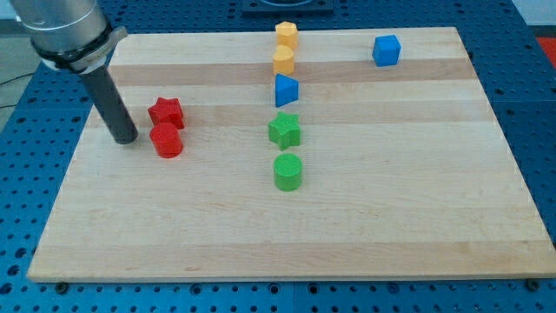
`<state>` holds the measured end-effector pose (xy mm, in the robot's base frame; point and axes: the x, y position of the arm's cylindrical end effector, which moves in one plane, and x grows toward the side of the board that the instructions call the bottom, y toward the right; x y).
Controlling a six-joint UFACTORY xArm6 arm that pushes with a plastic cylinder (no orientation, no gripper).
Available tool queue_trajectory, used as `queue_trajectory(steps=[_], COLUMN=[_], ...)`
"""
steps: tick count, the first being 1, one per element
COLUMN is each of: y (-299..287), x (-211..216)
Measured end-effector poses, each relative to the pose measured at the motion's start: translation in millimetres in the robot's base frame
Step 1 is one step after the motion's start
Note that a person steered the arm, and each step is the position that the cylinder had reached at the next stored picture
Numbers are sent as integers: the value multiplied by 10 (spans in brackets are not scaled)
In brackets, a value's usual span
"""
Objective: Move the red circle to the bottom center of the board
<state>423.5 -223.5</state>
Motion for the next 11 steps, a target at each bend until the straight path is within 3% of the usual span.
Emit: queue_trajectory(steps=[2, 5, 7, 10, 11], y=[479, 1439, 1102, 1943, 1594], x=[-79, 827, 871, 1395, 1217])
